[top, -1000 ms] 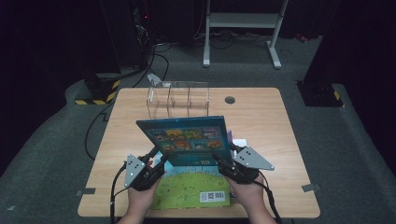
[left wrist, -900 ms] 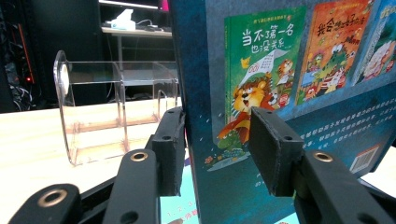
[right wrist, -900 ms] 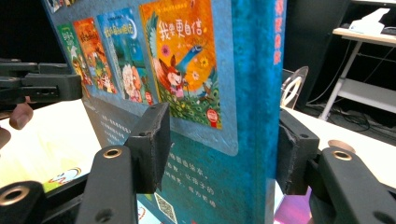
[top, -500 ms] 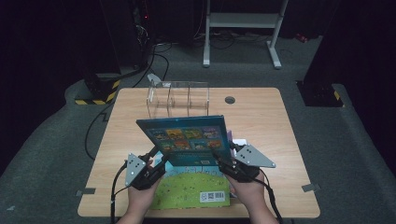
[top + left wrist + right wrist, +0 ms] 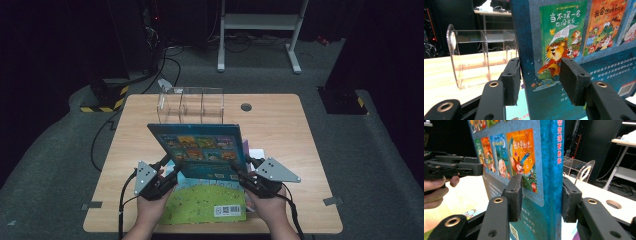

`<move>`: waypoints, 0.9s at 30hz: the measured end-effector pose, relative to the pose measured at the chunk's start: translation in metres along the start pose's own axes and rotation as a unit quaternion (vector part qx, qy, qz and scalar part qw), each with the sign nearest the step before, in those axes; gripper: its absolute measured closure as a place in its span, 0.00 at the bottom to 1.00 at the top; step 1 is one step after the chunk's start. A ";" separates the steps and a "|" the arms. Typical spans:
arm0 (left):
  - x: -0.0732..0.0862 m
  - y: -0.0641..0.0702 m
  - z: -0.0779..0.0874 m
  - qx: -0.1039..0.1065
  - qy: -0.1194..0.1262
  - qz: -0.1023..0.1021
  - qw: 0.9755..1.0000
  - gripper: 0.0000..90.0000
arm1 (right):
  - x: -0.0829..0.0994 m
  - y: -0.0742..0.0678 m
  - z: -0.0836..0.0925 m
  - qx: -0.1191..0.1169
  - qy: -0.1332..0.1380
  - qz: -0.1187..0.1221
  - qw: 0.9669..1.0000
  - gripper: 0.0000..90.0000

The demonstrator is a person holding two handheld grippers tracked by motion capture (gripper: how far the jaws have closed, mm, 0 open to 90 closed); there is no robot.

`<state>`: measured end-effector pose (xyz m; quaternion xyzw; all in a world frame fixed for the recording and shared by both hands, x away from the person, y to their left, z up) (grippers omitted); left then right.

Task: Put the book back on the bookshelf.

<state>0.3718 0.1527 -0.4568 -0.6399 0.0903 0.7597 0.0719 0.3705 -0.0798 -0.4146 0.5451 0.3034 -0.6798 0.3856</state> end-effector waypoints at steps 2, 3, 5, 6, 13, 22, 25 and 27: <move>0.000 -0.001 -0.001 -0.003 -0.002 0.001 1.000 0.57 | 0.000 -0.001 0.001 -0.004 -0.002 0.001 1.000 0.69; 0.000 -0.001 -0.002 -0.003 -0.004 0.003 1.000 0.56 | 0.000 -0.002 0.001 -0.011 -0.003 0.000 1.000 0.70; 0.000 -0.003 -0.004 0.000 -0.007 0.011 1.000 0.56 | 0.001 -0.003 0.001 -0.020 -0.005 -0.001 1.000 0.73; 0.001 -0.005 -0.005 -0.004 -0.011 0.007 1.000 0.56 | 0.001 -0.003 0.001 -0.021 -0.004 0.002 1.000 0.75; 0.009 -0.010 -0.007 -0.006 -0.029 0.006 1.000 0.55 | 0.006 -0.013 -0.002 -0.049 -0.010 0.004 0.999 0.88; 0.012 -0.009 -0.004 -0.006 -0.031 0.002 1.000 0.52 | 0.007 -0.014 -0.004 -0.035 0.000 0.001 0.999 0.90; 0.011 -0.008 -0.003 -0.003 -0.029 0.000 1.000 0.51 | 0.005 -0.017 -0.007 -0.037 0.005 0.001 0.999 0.91; 0.011 -0.007 -0.002 -0.002 -0.028 0.000 1.000 0.50 | 0.005 -0.018 -0.009 -0.040 0.008 0.000 0.999 0.92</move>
Point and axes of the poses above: each handheld gripper's, and its own axes: z roughly backward along the jaws, x roughly out of its underside, y roughly to its right, the point moved 8 cm from there along -z, roughly forward along the jaws, and after that the axes turned 14 degrees about -x, right-handed, at the moved point
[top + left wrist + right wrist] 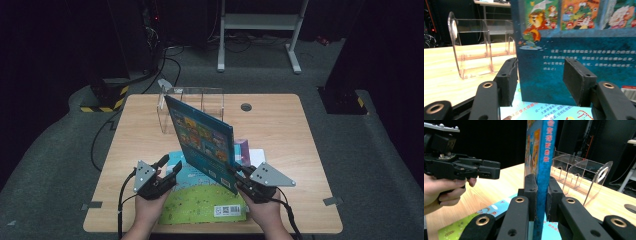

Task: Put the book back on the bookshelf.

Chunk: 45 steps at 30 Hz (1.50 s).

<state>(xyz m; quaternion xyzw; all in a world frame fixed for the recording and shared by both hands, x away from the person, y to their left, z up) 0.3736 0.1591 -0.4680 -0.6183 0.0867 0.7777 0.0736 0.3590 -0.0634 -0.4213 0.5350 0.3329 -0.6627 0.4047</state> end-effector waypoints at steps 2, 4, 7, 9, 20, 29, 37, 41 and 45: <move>0.000 0.002 0.001 0.002 -0.001 0.003 1.000 0.49 | 0.000 -0.001 -0.002 0.002 -0.002 0.001 1.000 0.92; -0.001 0.004 0.001 0.004 0.000 -0.001 1.000 0.49 | 0.000 0.000 -0.005 0.006 0.001 -0.004 1.000 0.92; -0.002 0.006 0.002 0.006 0.002 -0.003 1.000 0.48 | 0.000 0.001 -0.007 0.009 0.006 -0.013 1.000 0.92; -0.003 0.006 0.003 0.007 0.002 -0.003 1.000 0.48 | 0.000 0.001 -0.008 0.011 0.008 -0.015 1.000 0.92; -0.007 0.010 0.004 0.003 -0.001 -0.007 1.000 0.38 | 0.001 -0.002 -0.023 0.022 0.013 -0.026 0.999 0.92; -0.015 0.010 0.009 0.000 -0.005 -0.016 1.000 0.30 | 0.002 -0.010 -0.036 0.040 0.019 -0.026 0.999 0.92; -0.029 0.025 0.016 0.019 0.007 -0.018 1.000 0.23 | 0.002 -0.020 -0.049 0.052 0.022 -0.018 0.998 0.92; -0.038 0.030 0.019 0.031 0.015 -0.013 0.999 0.21 | 0.003 -0.023 -0.054 0.052 0.022 -0.013 0.998 0.92; -0.049 0.037 0.021 0.041 0.018 -0.011 0.999 0.19 | 0.002 -0.025 -0.058 0.053 0.021 -0.011 0.998 0.92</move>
Point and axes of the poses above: each handheld gripper's, and its own axes: z roughly backward along the jaws, x roughly out of its underside, y roughly to its right, the point moved 8 cm from there along -z, roughly forward along the jaws, and after that the axes turned 14 degrees about -x, right-handed, at the moved point
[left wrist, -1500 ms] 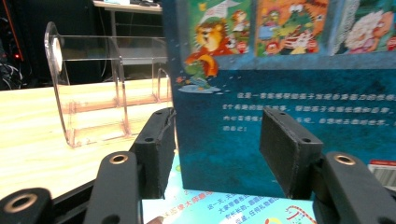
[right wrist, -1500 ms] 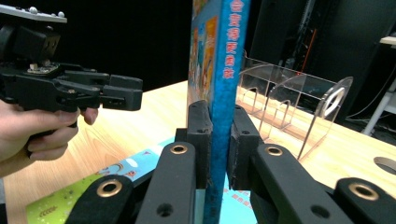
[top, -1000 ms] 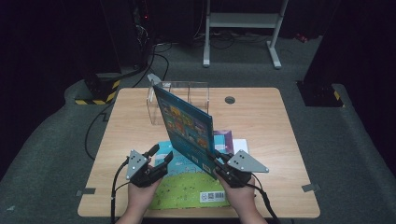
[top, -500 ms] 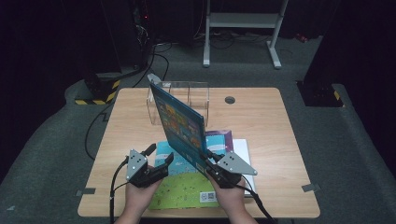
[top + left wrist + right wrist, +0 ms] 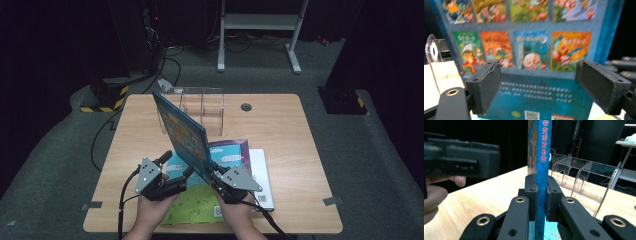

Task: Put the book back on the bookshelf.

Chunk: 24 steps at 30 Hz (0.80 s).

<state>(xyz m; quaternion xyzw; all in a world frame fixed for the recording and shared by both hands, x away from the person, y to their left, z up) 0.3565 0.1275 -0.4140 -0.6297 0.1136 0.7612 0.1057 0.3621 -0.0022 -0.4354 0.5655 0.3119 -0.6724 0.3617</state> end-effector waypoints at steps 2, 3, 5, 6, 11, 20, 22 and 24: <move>-0.005 0.002 0.001 0.002 0.006 0.001 1.000 0.18 | 0.000 -0.001 -0.002 0.000 0.000 -0.002 1.000 0.92; -0.008 0.003 0.001 0.003 0.007 0.005 1.000 0.18 | 0.000 -0.001 -0.002 0.000 0.001 -0.002 1.000 0.92; -0.014 0.006 0.001 0.006 0.011 0.002 1.000 0.18 | 0.001 -0.002 -0.004 0.001 0.002 -0.005 1.000 0.92; -0.016 0.008 0.000 0.007 0.011 0.000 1.000 0.18 | 0.001 -0.002 -0.005 0.001 0.003 -0.005 1.000 0.92; -0.030 0.019 0.000 0.012 0.020 -0.010 1.000 0.18 | 0.001 -0.005 -0.011 -0.001 0.003 0.000 1.000 0.92; -0.036 0.023 -0.011 -0.009 0.011 -0.008 1.000 0.18 | 0.002 -0.010 -0.018 0.000 0.003 -0.002 1.000 0.92; -0.035 0.022 -0.012 -0.014 0.010 -0.007 1.000 0.18 | 0.002 -0.012 -0.020 0.001 0.005 -0.001 1.000 0.92; -0.034 0.022 -0.014 -0.017 0.007 -0.005 1.000 0.18 | 0.003 -0.013 -0.021 0.001 0.003 0.004 1.000 0.92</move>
Point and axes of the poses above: each handheld gripper's, and its own axes: z roughly backward along the jaws, x roughly out of its underside, y roughly to its right, the point moved 8 cm from there along -z, roughly forward along the jaws, and after that the axes turned 14 degrees about -x, right-handed, at the moved point
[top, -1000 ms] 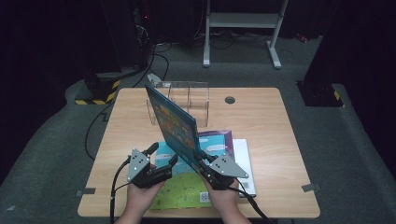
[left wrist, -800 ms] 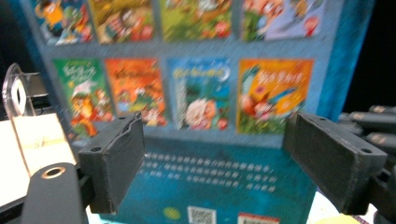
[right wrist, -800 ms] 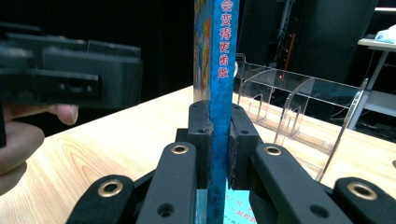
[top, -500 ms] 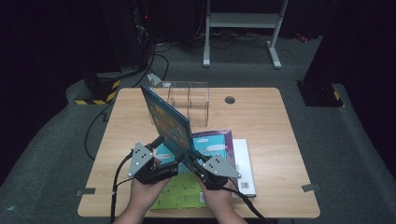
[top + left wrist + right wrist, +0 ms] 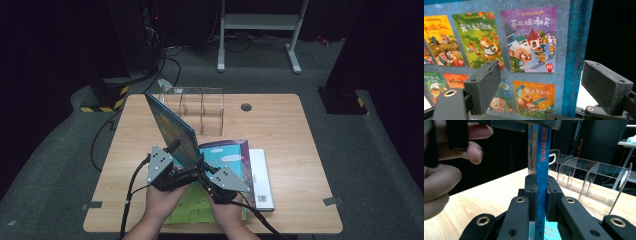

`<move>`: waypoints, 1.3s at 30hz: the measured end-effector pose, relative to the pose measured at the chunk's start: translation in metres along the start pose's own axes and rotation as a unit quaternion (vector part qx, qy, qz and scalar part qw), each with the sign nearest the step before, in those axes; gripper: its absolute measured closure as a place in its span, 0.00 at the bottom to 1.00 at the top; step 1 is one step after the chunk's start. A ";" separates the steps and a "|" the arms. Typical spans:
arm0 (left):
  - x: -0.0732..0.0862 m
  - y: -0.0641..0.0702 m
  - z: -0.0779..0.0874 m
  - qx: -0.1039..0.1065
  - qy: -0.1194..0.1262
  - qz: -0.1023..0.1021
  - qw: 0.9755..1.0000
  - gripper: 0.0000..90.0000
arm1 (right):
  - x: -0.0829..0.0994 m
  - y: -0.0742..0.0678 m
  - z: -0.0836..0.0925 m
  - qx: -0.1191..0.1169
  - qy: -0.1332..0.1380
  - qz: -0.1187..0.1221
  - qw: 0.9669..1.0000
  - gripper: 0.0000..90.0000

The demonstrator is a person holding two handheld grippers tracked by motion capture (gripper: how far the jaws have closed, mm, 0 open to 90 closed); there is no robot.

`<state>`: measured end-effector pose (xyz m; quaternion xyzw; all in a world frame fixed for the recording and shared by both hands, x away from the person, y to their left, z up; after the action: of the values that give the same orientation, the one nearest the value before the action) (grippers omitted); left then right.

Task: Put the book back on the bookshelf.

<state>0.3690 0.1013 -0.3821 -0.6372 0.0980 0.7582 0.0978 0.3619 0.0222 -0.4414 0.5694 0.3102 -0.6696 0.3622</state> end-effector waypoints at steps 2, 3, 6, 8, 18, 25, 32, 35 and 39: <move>0.000 -0.001 0.000 -0.006 0.002 0.001 1.000 0.17 | 0.000 -0.002 -0.001 0.001 -0.001 0.004 1.000 0.92; 0.000 0.000 -0.001 -0.007 0.002 0.002 1.000 0.17 | 0.000 -0.003 -0.002 0.001 -0.001 0.004 1.000 0.92; 0.001 -0.001 -0.001 -0.016 0.002 0.008 1.000 0.17 | 0.000 -0.004 -0.003 0.002 -0.003 0.006 1.000 0.92; 0.002 -0.001 -0.001 -0.021 0.002 0.008 1.000 0.16 | 0.001 -0.007 -0.006 0.005 -0.005 0.013 1.000 0.91; 0.008 -0.011 0.004 -0.048 -0.007 -0.004 0.999 0.16 | 0.003 -0.022 -0.015 0.009 -0.017 0.047 0.999 0.88; 0.015 -0.023 0.004 -0.072 -0.011 -0.002 0.997 0.18 | 0.004 -0.029 -0.021 -0.011 -0.018 0.047 0.999 0.85; 0.017 -0.029 0.009 -0.067 -0.017 0.002 0.998 0.21 | 0.006 -0.035 -0.024 -0.033 -0.018 0.045 0.998 0.83; 0.018 -0.031 0.010 -0.064 -0.018 0.001 0.998 0.22 | 0.007 -0.036 -0.025 -0.040 -0.020 0.041 0.998 0.82; 0.019 -0.032 0.013 -0.059 -0.018 -0.001 0.998 0.28 | 0.012 -0.038 -0.027 -0.049 -0.028 0.034 0.998 0.79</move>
<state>0.3626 0.1356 -0.3991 -0.6279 0.0506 0.7741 0.0630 0.3435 0.0632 -0.4569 0.5426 0.3126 -0.6565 0.4205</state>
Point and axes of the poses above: each handheld gripper's, and its own axes: z roughly backward along the jaws, x roughly out of its underside, y roughly to its right, the point moved 8 cm from there along -z, roughly forward along the jaws, and after that the axes turned 14 degrees about -x, right-handed, at the moved point
